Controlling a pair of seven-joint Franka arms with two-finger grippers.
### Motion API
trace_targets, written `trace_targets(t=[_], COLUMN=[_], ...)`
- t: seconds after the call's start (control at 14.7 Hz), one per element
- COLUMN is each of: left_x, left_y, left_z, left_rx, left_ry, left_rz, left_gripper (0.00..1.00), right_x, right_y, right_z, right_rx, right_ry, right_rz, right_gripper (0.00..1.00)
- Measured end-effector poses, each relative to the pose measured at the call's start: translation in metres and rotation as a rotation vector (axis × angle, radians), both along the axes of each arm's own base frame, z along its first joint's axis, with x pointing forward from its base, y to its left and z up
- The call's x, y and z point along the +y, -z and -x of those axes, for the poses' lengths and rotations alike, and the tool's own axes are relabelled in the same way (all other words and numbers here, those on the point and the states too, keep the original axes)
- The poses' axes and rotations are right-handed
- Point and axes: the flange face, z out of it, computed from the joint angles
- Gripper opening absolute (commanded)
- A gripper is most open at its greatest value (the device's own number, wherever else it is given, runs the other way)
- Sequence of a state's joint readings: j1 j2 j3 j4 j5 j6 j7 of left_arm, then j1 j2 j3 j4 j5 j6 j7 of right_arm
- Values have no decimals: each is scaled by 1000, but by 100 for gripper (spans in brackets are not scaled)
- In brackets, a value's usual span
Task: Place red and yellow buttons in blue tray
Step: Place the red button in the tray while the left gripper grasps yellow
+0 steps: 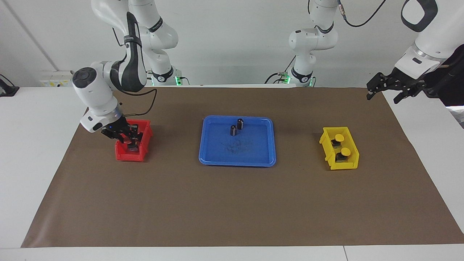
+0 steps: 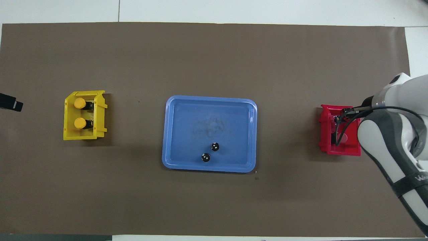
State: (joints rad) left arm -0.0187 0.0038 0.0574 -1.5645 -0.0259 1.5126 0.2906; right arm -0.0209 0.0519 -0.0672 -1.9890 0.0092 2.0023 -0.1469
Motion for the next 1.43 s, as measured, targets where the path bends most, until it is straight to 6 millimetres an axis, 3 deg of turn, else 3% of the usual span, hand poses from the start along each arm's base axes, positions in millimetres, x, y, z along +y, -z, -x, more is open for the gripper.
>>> trace_targets(t=[0.14,0.27,0.34,0.48,0.61,0.75,0.89,1.02,1.16,1.43], left_x=[0,-1,-2,-8,-16,-23,-37,-49,-53,-48], left_y=[0,6,16,47,79,107,133,153,171,200], left_z=[-1,-5,-6,-8,-11,-13,-16,-23,-29,-38], left_rx=[-4,-41,-59,-69,-78,-89,-94,-96,-83,-82], left_ry=[-7,-33,-45,-60,-65,-94,-134,-161,-174,-188], left_rz=[-1,-2,-3,-3,-3,-3,-4,-4,-7,-11], left_gripper=[100,100,100,94,85,77,76,73,71,64], right_x=[5,32,58,129,213,291,351,385,407,427], right_y=[-59,-98,-106,-105,-99,-89,-70,-40,-3,55], right_z=[-21,-41,-50,-63,-66,-53,-41,-36,-32,-19], right_rx=[27,38,42,30,-28,-69,-90,-85,-55,-35], right_ry=[-6,19,39,100,167,205,220,206,205,198], right_rz=[-4,-3,2,14,8,-9,-24,-21,3,20], right_gripper=[14,13,11,7,7,7,7,9,9,9])
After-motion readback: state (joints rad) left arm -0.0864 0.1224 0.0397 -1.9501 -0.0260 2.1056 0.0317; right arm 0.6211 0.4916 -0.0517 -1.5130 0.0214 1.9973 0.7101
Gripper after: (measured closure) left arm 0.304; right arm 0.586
